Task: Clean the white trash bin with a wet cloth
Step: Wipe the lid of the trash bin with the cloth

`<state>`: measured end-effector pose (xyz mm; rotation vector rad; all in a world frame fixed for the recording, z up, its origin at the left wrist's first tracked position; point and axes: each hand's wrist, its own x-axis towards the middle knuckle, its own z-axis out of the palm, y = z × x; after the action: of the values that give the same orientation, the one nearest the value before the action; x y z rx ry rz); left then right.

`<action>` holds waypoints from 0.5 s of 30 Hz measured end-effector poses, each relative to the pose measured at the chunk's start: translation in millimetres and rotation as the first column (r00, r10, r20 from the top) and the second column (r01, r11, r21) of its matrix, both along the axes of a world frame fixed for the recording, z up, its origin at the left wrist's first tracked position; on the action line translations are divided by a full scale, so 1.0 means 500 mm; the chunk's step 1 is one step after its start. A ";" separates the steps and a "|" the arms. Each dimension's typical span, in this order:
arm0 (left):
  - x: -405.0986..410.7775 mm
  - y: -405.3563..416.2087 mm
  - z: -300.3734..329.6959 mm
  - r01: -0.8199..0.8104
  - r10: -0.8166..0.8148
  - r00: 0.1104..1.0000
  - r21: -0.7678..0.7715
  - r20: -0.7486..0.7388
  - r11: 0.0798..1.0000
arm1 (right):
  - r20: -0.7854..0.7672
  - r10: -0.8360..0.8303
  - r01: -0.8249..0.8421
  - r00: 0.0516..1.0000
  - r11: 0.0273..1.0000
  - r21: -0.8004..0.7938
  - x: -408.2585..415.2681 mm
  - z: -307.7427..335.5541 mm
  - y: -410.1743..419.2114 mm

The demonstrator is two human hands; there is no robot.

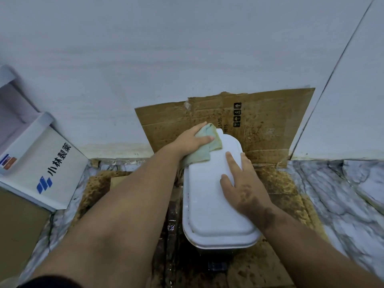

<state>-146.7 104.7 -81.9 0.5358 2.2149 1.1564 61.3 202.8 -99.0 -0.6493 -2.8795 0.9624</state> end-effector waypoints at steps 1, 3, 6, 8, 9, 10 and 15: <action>-0.014 0.013 0.008 0.018 -0.018 1.000 -0.029 0.007 0.999 | 0.005 -0.002 0.002 1.000 1.000 0.008 -0.001 0.000 0.001; -0.037 0.036 0.016 0.048 -0.049 0.999 -0.113 -0.006 0.992 | 0.002 -0.004 0.004 1.000 1.000 0.018 -0.004 -0.003 0.003; -0.062 0.050 0.008 0.042 -0.029 0.997 -0.172 0.078 0.984 | -0.003 -0.007 0.007 1.000 1.000 0.014 -0.006 -0.007 0.004; -0.066 0.050 0.006 0.002 0.029 0.987 -0.186 0.160 0.983 | -0.004 -0.006 0.006 1.000 1.000 0.010 -0.006 -0.006 0.004; -0.067 0.051 0.007 -0.002 0.035 0.986 -0.199 0.161 0.980 | 0.000 -0.005 0.005 1.000 1.000 0.004 -0.006 -0.005 0.005; -0.066 0.054 0.007 0.015 0.012 0.993 -0.226 0.115 0.974 | 0.003 -0.005 0.005 1.000 1.000 -0.005 -0.006 -0.004 0.004; -0.023 0.052 0.003 0.138 -0.236 0.907 -0.282 -0.349 0.949 | -0.003 -0.013 0.013 1.000 1.000 -0.027 -0.003 -0.001 0.001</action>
<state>-158.0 130.6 -80.3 0.9045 2.5180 0.6980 59.9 203.1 -99.5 -0.6670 -2.8609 1.0016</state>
